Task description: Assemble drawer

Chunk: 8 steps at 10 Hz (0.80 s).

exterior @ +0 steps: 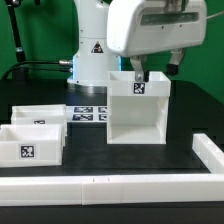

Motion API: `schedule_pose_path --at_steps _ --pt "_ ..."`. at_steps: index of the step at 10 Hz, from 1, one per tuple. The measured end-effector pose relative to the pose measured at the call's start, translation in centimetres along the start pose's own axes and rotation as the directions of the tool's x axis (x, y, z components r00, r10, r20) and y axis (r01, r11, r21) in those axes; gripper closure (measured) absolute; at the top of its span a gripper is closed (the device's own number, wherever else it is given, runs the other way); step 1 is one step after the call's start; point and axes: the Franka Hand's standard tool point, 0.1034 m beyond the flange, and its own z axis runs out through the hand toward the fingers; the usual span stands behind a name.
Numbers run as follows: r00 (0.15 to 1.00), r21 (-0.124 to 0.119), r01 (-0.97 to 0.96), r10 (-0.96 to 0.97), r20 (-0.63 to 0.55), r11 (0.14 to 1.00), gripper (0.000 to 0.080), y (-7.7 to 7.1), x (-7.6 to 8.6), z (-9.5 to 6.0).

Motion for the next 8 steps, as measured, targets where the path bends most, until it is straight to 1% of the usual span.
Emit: schedule_pose_path --at_steps 1,5,6,8 --pt "1.000 -0.004 -0.031 0.031 -0.003 0.999 0.0150 -0.6 0.0 -0.4" --pt "1.000 -0.002 -0.015 0.015 -0.001 1.000 0.0150 -0.5 -0.1 -0.1" --pt "0.998 -0.005 -0.068 0.068 -0.004 0.998 0.0150 -0.7 -0.2 -0.2" --pt "0.960 -0.011 -0.280 0.280 -0.004 0.960 0.0150 -3.0 -2.1 -0.2"
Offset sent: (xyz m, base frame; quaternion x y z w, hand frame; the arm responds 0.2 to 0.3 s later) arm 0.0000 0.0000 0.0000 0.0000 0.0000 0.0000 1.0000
